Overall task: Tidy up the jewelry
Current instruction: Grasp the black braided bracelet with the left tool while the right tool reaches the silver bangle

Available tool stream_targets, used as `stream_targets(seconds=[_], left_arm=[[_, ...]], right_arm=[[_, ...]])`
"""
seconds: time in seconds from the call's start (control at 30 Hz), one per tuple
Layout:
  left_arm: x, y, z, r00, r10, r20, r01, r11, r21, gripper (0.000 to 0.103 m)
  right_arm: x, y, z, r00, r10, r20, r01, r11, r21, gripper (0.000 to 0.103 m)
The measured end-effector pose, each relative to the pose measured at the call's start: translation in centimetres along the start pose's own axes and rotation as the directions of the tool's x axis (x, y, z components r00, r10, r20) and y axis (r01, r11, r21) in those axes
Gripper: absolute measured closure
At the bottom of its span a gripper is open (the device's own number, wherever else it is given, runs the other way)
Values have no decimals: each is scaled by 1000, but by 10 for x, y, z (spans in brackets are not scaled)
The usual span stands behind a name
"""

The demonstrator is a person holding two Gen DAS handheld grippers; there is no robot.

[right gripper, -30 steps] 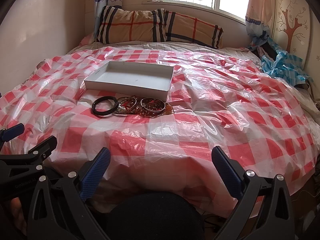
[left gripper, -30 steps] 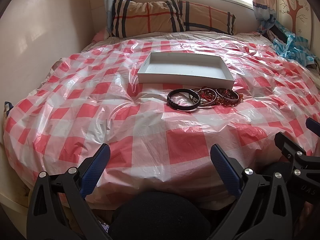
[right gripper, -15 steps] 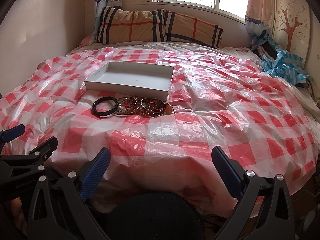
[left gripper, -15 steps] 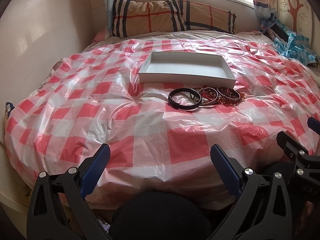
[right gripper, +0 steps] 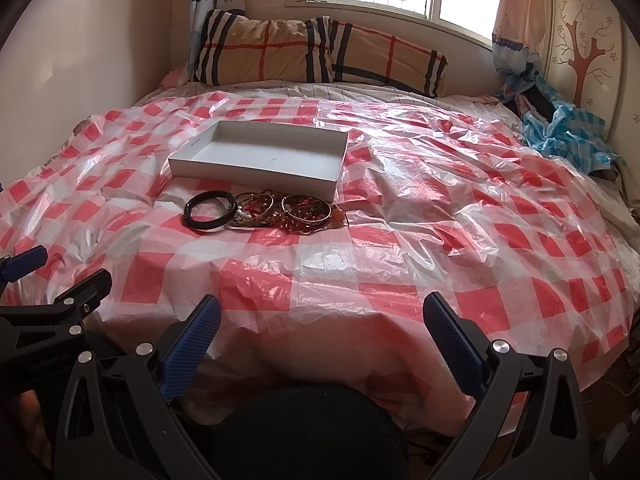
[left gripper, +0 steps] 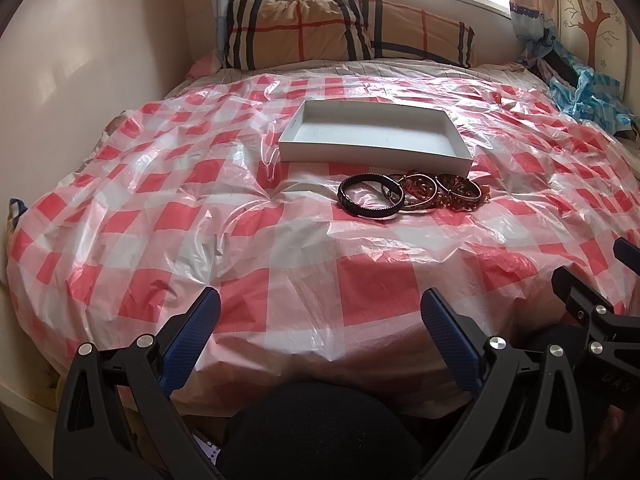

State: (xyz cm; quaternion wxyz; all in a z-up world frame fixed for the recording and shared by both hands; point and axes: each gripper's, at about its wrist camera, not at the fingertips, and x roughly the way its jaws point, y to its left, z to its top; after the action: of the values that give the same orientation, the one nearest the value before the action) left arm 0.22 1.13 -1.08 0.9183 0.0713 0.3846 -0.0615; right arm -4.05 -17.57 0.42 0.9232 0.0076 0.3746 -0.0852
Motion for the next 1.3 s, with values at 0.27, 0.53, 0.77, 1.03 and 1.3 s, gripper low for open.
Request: stream_targets(seconds=[0.27,0.53,0.77,1.03,1.3], left_arm=[[15,6,26,1000,19,-19,-18,999,36,6],[48,10,57,998,24,-59,-21,999,45,6],[81,24,85,997,-66,-49,68,996,53,6],[132,-4,114,974,-199,-112,215,965,150,24],[180,-32,121,968,-168,-189,209,951,226,51]], right_arm=[[20,-19,41,999,41,-8,-41,999,-18,6],[64,-18,63,995,59,-78,-60,998,-18,6],[99,-26,81,987,113,-111,-113,994,-1,6],[142,-36,89,968,166,-188,-167,986,12,39],[177,-34,94,957,165,-238,-172,985,-7,52]])
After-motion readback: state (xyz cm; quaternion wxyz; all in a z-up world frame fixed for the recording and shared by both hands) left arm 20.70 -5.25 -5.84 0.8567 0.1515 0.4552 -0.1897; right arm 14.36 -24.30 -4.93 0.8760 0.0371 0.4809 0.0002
